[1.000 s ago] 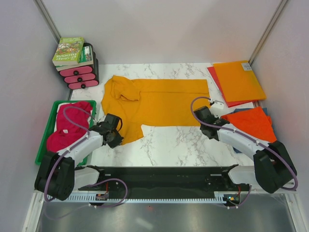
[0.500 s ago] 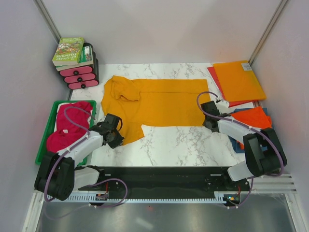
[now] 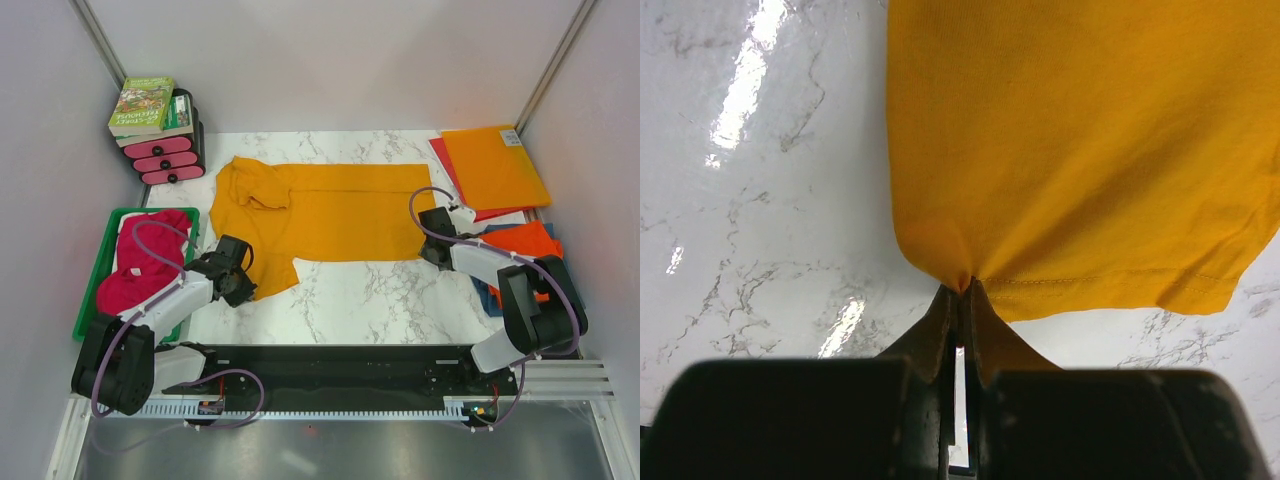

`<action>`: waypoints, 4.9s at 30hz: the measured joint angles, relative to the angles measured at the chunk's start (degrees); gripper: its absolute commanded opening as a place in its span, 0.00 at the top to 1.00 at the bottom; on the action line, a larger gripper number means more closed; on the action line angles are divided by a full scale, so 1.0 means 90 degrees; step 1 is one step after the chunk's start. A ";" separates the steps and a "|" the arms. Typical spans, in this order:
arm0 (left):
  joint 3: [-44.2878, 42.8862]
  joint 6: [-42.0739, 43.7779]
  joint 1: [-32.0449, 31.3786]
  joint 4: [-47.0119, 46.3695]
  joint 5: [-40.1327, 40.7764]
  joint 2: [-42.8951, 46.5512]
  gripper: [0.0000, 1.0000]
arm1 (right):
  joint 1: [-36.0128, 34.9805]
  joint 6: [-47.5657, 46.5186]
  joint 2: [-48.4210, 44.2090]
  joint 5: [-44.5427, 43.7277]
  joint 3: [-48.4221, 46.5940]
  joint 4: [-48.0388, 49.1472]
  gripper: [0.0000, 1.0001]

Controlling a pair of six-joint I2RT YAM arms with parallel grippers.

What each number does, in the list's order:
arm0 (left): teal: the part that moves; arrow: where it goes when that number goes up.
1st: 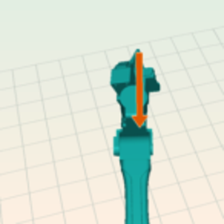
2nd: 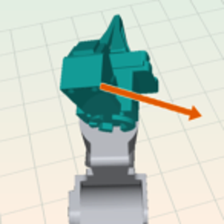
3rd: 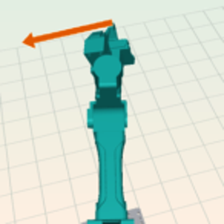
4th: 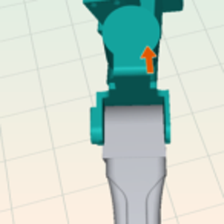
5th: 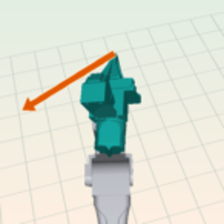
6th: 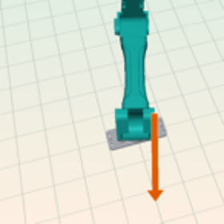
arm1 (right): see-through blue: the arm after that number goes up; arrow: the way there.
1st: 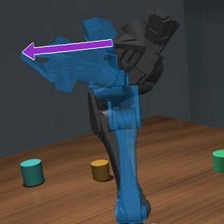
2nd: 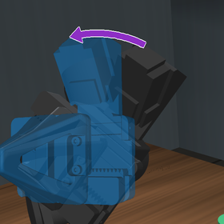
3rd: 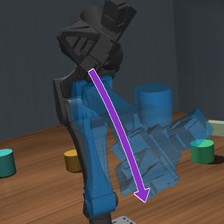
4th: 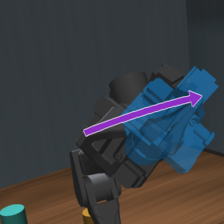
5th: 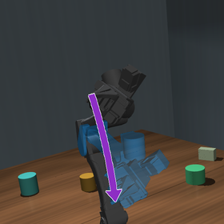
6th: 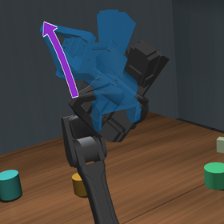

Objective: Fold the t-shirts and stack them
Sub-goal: Grap the side of the flattened tshirt closest away from the robot with both arms, then fold the other side of the tshirt into a rectangle

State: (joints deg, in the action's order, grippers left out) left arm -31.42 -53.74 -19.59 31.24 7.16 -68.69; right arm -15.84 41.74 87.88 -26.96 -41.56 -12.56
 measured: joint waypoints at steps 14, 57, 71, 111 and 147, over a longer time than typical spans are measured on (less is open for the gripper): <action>0.0015 0.0002 0.0000 0.0041 0.0002 0.0131 0.98 | 0.0078 0.0177 -0.0512 0.0209 0.0537 0.0270 1.00; -0.1243 -0.0192 -0.0340 0.2419 0.0746 0.3461 0.98 | -0.0270 -0.0005 -0.3322 0.0427 0.0704 -0.1739 1.00; -0.2681 0.0634 -0.0338 0.1651 0.1698 0.0296 0.98 | -0.0058 -0.0355 -0.1991 0.0121 -0.0614 -0.1535 1.00; -0.6841 0.1741 0.0299 0.1151 0.2390 -0.4736 0.98 | 0.0831 -0.0114 0.1345 0.0010 -0.2630 -0.0719 1.00; -0.6815 0.1705 0.0408 0.1107 0.2064 -0.4932 0.01 | 0.0755 -0.0240 0.1190 -0.0015 -0.2523 -0.0347 0.69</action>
State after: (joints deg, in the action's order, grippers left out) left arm -92.75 -38.39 -15.92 41.21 25.74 -113.08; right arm -9.04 39.57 98.59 -27.09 -64.27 -15.68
